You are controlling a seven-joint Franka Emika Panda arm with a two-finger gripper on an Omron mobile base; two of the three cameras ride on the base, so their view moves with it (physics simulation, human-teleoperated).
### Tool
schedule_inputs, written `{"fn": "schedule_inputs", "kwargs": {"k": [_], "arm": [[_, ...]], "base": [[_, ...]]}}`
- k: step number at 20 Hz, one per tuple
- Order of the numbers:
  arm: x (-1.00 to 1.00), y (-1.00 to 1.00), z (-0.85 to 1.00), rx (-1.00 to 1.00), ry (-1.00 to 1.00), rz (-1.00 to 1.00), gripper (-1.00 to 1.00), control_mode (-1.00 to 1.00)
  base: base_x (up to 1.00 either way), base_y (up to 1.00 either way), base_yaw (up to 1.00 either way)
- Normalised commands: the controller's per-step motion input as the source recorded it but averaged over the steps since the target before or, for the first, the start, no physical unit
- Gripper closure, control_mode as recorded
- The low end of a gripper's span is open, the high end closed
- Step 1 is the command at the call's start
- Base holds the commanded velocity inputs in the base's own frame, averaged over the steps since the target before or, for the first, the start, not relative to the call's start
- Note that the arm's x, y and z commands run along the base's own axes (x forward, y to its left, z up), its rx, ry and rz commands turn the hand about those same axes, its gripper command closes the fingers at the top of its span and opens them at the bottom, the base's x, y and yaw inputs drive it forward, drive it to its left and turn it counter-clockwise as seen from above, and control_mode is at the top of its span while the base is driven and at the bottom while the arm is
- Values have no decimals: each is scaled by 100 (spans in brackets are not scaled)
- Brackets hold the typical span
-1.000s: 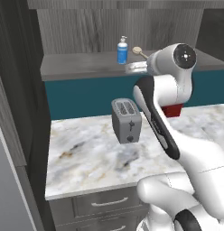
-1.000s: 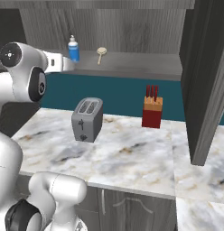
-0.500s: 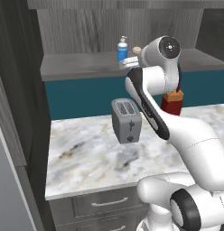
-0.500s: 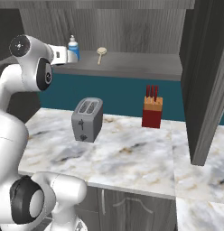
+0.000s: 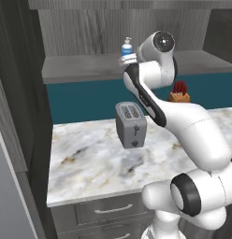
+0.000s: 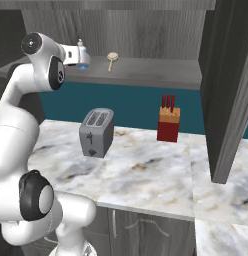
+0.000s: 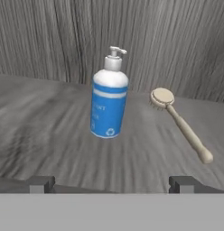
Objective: Locate and retrieve the soap dispenser and dish brush from the cabinet. Place them next to the sink.
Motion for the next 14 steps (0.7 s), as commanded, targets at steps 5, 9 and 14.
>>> {"fn": "schedule_inputs", "kwargs": {"k": [5,9,14], "arm": [[34,11,-6,4,-3,0,-100,-100],[31,15,-10,4,0,0,-100,-100],[35,1,-5,0,0,-2,-100,-100]], "base": [[0,0,0],[0,0,0],[0,0,0]]}}
